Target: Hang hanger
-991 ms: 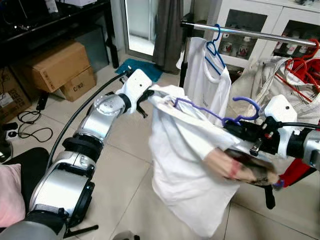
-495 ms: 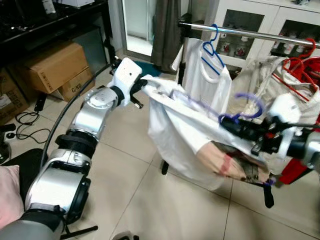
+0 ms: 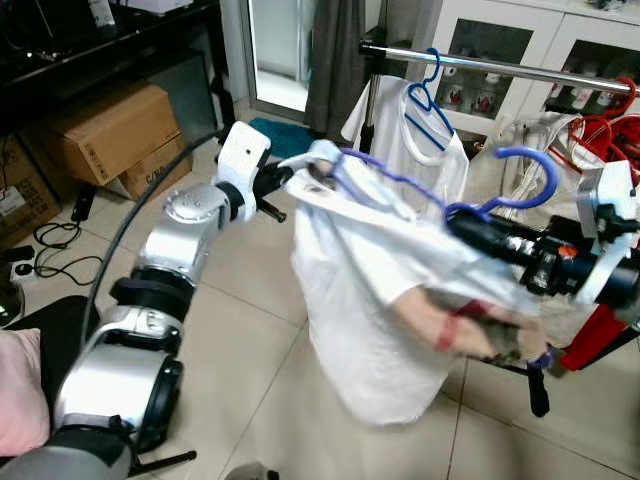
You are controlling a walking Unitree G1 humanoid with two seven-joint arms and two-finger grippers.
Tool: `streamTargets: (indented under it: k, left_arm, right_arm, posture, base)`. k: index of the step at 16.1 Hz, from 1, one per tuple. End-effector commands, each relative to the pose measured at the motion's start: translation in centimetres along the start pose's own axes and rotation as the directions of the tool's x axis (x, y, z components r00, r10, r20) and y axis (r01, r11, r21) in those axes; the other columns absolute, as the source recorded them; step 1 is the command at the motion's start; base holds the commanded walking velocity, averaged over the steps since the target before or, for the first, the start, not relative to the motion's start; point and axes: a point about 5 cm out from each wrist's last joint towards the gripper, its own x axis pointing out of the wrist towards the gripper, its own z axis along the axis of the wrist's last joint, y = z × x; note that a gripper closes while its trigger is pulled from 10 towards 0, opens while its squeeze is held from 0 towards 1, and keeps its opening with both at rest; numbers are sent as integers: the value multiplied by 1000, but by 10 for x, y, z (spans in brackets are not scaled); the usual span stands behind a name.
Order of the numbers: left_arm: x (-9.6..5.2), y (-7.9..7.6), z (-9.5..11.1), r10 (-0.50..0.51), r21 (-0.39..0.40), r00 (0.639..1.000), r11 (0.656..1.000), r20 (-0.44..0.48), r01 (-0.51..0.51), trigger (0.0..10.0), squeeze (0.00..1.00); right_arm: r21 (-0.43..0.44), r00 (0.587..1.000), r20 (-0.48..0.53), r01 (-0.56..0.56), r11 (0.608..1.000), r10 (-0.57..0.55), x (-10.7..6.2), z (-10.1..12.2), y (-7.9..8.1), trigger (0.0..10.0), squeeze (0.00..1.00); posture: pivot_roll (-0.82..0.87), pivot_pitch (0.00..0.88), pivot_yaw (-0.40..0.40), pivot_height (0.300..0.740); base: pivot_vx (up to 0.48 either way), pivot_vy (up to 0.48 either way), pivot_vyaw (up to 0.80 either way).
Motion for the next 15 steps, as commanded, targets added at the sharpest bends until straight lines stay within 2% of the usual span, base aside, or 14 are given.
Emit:
streamTargets:
  k: [1,2,3,5,6,7,9,10,11,12,13,14,15]
  left_arm:
    - [3,-6,-1,-32,-62,1000,998,-1,31,0,0]
    - [4,-15,-2,-84,-92,996,992,-1,84,0,0]
    - [6,-34,-7,-201,-113,979,974,-18,198,0,0]
    - [6,-63,-15,-343,-88,938,937,-43,339,0,0]
    - [8,-69,-15,-337,-92,941,938,-29,333,0,0]
    - [9,-67,-13,-319,-90,948,944,-17,317,0,0]
    - [7,-50,0,-243,-74,970,967,30,245,0,0]
    - [6,-47,2,-233,-72,972,969,38,235,0,0]
    - [1,-26,13,-103,-87,990,990,97,112,0,0]
    - [-1,-19,14,-51,-96,994,994,99,61,0,0]
    - [-8,6,13,104,-83,993,992,64,-98,0,0]
    - [-11,17,12,168,-65,984,984,52,-164,0,0]
    - [-19,36,19,258,-22,964,966,64,-257,0,0]
  right_arm:
    - [-2,996,83,-39,999,39,1,12,5,0,0]
    - [7,994,108,-33,999,32,4,14,4,0,0]
    - [24,991,135,15,1000,-18,8,16,-1,0,0]
    - [40,980,120,158,987,-162,11,15,-16,0,0]
    - [41,975,115,189,981,-192,10,13,-19,0,0]
    - [38,976,105,186,982,-189,9,12,-18,0,0]
    - [31,975,67,212,977,-214,7,7,-19,0,0]
    - [35,972,65,223,974,-225,7,6,-20,0,0]
    - [-73,945,-75,313,947,-319,6,-8,-30,0,0]
    - [-134,930,-141,323,937,-341,5,-15,-32,0,0]
    - [-260,884,-283,302,917,-371,1,-35,-33,0,0]
    - [-294,868,-324,287,912,-377,0,-42,-33,0,0]
    - [-306,860,-362,255,917,-360,3,-52,-29,0,0]
  posture:
    - [-70,0,8,740]
    - [-70,0,8,740]
    - [-72,0,11,740]
    - [-76,0,16,740]
    - [-76,0,16,740]
    - [-76,0,15,740]
    - [-75,0,14,740]
    - [-75,0,15,740]
    - [-82,0,22,740]
    - [-82,0,21,740]
    - [-81,0,18,740]
    - [-81,0,18,740]
    - [-75,0,11,740]
  base:
    - [0,0,0]
    - [0,0,0]
    - [0,0,0]
    - [0,0,0]
    - [0,0,0]
    - [0,0,0]
    - [0,0,0]
    - [0,0,0]
    - [0,0,0]
    - [0,0,0]
    - [0,0,0]
    - [0,0,0]
    - [0,0,0]
